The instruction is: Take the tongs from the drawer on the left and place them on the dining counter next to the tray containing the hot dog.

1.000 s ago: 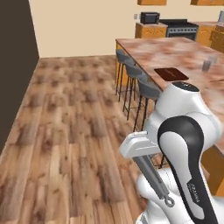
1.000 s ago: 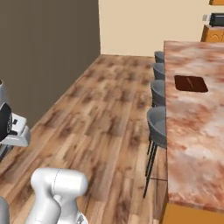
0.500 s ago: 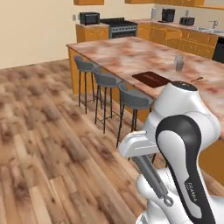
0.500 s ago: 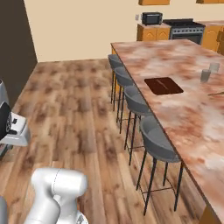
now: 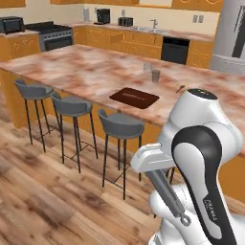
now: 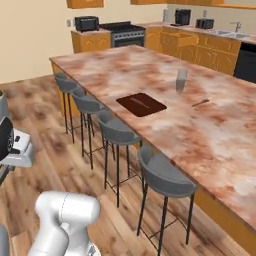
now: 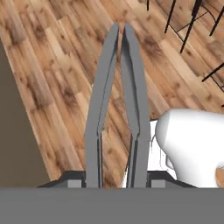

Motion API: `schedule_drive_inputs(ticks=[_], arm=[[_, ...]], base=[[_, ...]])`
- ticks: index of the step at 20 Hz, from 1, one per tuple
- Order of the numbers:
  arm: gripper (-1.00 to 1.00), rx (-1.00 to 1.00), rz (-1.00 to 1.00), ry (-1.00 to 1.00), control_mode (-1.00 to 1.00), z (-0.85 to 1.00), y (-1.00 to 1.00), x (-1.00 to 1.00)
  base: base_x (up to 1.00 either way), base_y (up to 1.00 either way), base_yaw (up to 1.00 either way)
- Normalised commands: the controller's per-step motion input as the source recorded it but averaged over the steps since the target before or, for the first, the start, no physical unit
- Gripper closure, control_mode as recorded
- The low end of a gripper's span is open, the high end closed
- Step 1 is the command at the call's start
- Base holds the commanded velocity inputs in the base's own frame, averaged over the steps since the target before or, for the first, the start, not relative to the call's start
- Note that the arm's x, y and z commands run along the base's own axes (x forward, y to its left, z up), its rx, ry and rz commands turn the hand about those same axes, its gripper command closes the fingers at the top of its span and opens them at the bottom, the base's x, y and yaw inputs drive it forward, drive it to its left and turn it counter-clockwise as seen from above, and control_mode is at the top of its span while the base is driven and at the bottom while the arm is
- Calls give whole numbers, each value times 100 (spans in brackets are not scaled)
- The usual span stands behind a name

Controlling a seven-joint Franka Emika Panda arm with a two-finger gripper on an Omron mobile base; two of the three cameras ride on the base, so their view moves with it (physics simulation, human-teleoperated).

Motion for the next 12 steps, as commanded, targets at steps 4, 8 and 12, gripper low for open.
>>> schedule_drive_inputs(ticks=[4,8,12], arm=[[100,0,0,0,100,0,0,0],[100,0,0,0,100,0,0,0],[100,0,0,0,100,0,0,0]], base=[[94,76,-70],[42,88,-70],[49,96,-73]])
